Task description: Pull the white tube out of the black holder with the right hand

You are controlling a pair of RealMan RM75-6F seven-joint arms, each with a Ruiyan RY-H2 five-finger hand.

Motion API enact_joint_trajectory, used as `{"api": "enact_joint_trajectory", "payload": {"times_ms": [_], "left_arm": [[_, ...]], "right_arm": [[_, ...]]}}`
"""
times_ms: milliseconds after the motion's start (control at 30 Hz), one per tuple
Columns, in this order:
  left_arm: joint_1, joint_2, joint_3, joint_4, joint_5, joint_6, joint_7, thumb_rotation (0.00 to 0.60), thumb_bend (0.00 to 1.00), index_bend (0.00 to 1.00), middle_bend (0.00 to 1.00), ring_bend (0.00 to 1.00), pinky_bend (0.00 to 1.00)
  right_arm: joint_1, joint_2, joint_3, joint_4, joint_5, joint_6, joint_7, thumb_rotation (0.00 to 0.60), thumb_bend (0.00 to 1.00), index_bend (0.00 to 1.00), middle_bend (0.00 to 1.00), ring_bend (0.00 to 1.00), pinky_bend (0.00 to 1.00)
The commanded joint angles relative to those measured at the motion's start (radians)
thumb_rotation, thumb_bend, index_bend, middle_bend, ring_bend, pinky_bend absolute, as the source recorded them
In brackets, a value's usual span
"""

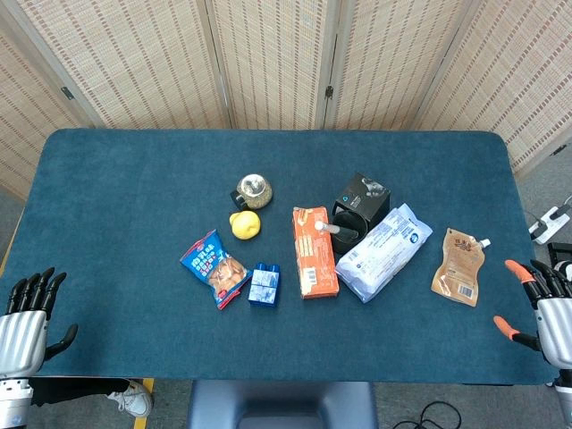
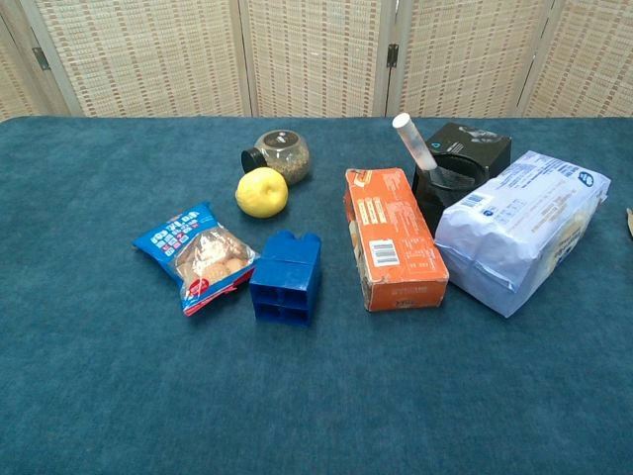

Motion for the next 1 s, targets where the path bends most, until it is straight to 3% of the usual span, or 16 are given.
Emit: {"api": "enact_joint_trajectory", "payload": {"times_ms": [33, 367, 633, 833, 1000], "left_arm": [[-0.003, -0.002, -0.004, -0.002, -0.004, -0.002, 0.003, 0.600, 0.33, 0.14, 0.09, 0.04, 0.09], [-0.001, -0.007, -0.003, -0.007, -0.003, 0.000, 0.010, 0.600, 0.33, 0.14, 0.09, 0.04, 0.09], [-0.001, -0.003, -0.003, -0.008, 0.006, 0.002, 0.005, 0.600, 0.33, 0.14, 0.09, 0.04, 0.09], [0.001, -0.001, -0.003, -0.004, 0.009, 0.005, -0.007, 0.600, 0.33, 0.14, 0.09, 0.04, 0.09], [0.006, -0.002, 0.003, 0.002, 0.009, 0.005, -0.016, 0.600, 0.33, 0.14, 0.09, 0.04, 0.09]], "right_arm": [[0.008, 0.002, -0.003, -0.001, 0.015, -0.034, 0.007, 0.600, 0.08, 0.17, 0.21, 0.10, 0.15], [0.023, 0.001, -0.006, 0.012, 0.008, -0.065, 0.052, 0.600, 0.09, 0.17, 0.22, 0.09, 0.15], [0.033, 0.001, -0.001, 0.014, 0.007, -0.076, 0.082, 0.600, 0.17, 0.17, 0.24, 0.10, 0.15], [0.110, 0.022, 0.047, -0.040, 0.041, -0.167, 0.089, 0.600, 0.24, 0.27, 0.30, 0.10, 0.15], [0.228, 0.031, 0.114, -0.122, 0.133, -0.324, 0.016, 0.600, 0.25, 0.31, 0.32, 0.11, 0.15]]}}
